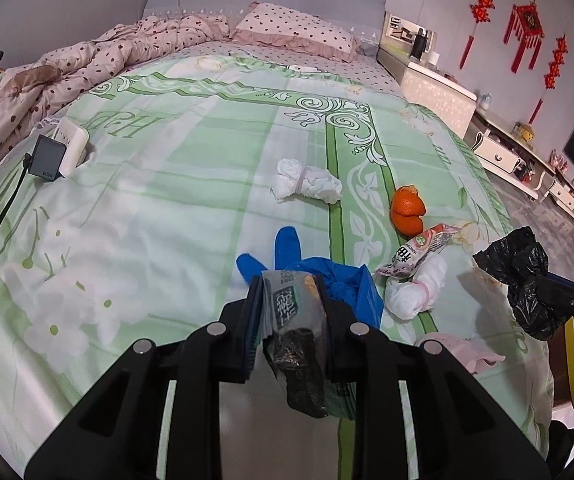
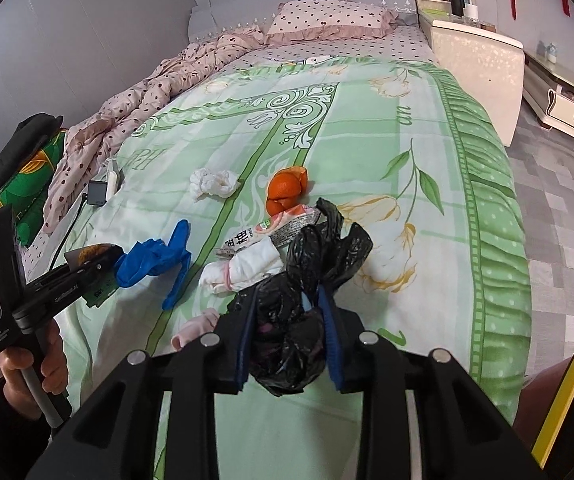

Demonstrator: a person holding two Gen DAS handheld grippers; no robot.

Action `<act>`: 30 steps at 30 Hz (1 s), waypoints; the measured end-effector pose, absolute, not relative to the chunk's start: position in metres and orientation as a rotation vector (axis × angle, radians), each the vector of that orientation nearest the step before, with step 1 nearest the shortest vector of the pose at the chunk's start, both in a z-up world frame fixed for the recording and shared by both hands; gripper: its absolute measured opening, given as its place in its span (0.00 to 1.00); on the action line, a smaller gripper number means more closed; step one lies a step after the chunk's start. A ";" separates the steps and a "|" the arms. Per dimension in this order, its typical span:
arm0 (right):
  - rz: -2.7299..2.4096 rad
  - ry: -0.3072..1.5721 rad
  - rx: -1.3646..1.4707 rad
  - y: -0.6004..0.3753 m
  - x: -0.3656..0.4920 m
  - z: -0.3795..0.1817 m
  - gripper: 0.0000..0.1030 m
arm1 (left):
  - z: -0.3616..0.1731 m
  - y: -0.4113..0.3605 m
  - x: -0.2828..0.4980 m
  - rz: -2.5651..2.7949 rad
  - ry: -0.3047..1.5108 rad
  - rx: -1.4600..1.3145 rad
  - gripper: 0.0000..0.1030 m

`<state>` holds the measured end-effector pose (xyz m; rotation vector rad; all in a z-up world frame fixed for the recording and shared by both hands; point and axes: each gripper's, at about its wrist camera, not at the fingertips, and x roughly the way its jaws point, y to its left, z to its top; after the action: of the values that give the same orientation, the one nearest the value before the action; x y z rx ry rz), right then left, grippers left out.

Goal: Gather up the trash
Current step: 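Lift and carry the black bag and green-labelled packet over the yellow bin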

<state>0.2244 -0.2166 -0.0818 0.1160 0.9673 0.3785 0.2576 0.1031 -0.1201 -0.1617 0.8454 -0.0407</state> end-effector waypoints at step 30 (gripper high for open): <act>0.378 0.795 0.140 -0.257 0.151 0.000 0.27 | -0.009 0.066 0.188 -0.139 0.675 -0.148 0.22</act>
<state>0.1509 -0.2570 -0.0004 0.1399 0.7951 0.3778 0.1883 0.0661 -0.0090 -0.1485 0.6754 -0.1388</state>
